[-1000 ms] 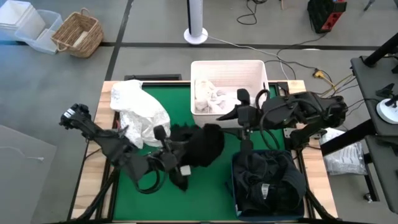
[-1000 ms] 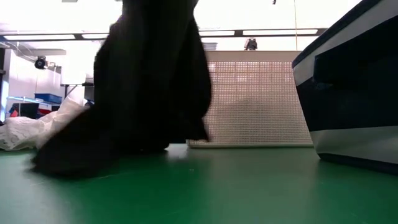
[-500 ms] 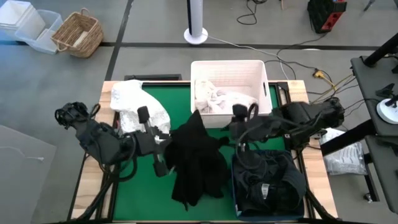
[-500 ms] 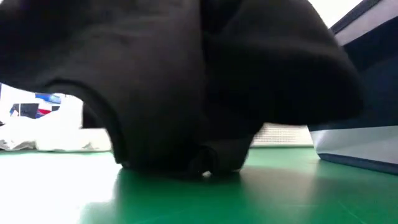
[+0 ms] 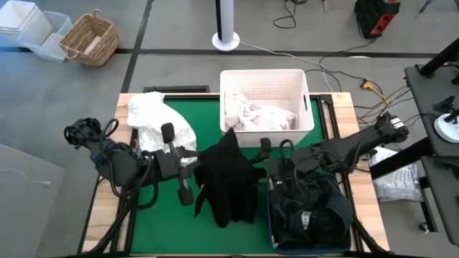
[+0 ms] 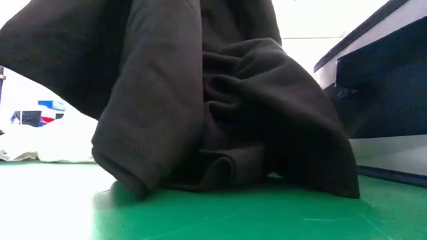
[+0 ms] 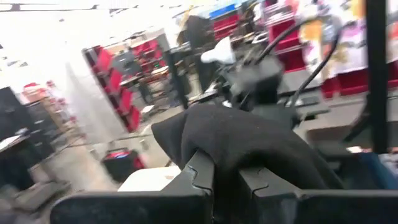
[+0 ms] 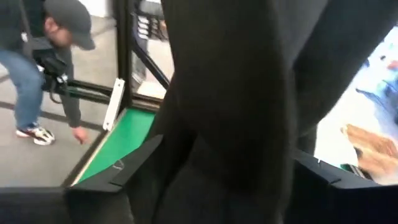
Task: Sort clothes
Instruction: Put the black shirt into the blue laundry bin
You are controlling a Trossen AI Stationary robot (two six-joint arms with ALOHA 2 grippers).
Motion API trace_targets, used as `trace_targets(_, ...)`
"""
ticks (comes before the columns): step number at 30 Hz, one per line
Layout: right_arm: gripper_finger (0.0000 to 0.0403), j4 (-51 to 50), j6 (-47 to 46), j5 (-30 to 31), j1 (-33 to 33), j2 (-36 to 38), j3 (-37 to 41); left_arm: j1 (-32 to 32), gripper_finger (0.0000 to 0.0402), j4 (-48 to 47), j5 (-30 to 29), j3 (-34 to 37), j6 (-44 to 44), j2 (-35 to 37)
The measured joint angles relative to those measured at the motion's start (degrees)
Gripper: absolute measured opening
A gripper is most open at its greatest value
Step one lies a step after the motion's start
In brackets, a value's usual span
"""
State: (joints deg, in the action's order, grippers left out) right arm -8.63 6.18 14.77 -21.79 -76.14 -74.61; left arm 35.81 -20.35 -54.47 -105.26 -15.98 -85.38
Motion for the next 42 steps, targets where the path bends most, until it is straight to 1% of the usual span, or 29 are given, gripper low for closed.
trace_targets(3,0.0279,8.6,2.3,-2.3,1.0,-1.1,4.0,-0.2,0.0000,2.3,3.8,0.7,-0.2,0.0)
trace_targets(6,0.0306,15.1,3.5,-3.2,1.9,-3.0,5.4,-0.2,0.0000,4.0,5.8,1.1,-0.2,0.0)
trace_targets(10,0.0337,21.8,4.4,-3.5,2.6,-7.3,5.0,-0.4,0.0000,5.8,6.1,1.1,-0.7,-0.6)
trace_targets(13,0.0354,25.3,4.3,-7.3,3.1,-10.6,3.4,-0.7,0.0000,8.4,6.0,1.1,-2.9,-2.1)
trace_targets(15,0.0360,27.2,4.0,-8.6,3.1,-12.8,1.6,-1.0,0.0000,9.9,5.8,1.1,-4.5,-3.1)
trace_targets(20,0.0362,29.5,4.0,-8.8,3.4,-18.2,-3.5,-1.5,0.0000,12.8,5.6,0.0,-5.7,-5.3)
trace_targets(23,0.0357,30.9,4.7,-8.8,3.5,-21.0,-6.1,-1.5,0.0000,12.9,5.5,-1.6,-6.0,-6.4)
trace_targets(26,0.0328,30.8,5.0,-8.8,3.5,-22.7,-8.1,-1.4,0.0001,12.9,5.3,-3.0,-6.0,-7.2)
trace_targets(28,0.0287,30.8,5.1,-8.8,3.4,-23.4,-8.9,-1.4,0.0006,12.2,4.8,-3.8,-6.0,-7.6)
trace_targets(30,0.0228,30.4,5.7,-8.8,3.4,-23.4,-9.1,-1.4,0.0012,11.8,2.7,-4.1,-5.6,-7.8)
trace_targets(33,0.0121,30.3,7.3,-8.8,3.5,-23.2,-9.2,-1.4,0.0028,11.8,-4.3,-4.6,-4.1,-8.0)
trace_targets(35,0.0050,30.2,8.4,-8.8,3.5,-23.0,-9.2,-1.4,0.0045,10.8,-6.5,-4.7,-4.3,-8.0)
trace_targets(36,0.0032,30.0,8.9,-8.8,3.5,-22.9,-9.2,-1.4,0.0056,10.0,-6.9,-4.7,-4.2,-8.0)
trace_targets(39,0.0023,29.0,8.4,-9.0,3.5,-22.9,-9.2,-1.0,0.0097,5.7,-7.3,-5.3,-1.2,-7.9)
trace_targets(40,0.0020,28.3,8.4,-9.0,3.5,-22.9,-9.2,-0.8,0.0112,3.0,-7.6,-6.0,0.6,-7.9)
trace_targets(42,0.0016,26.8,8.4,-9.0,3.4,-22.7,-9.2,-0.5,0.0143,-5.6,-8.5,-8.1,5.9,-7.7)
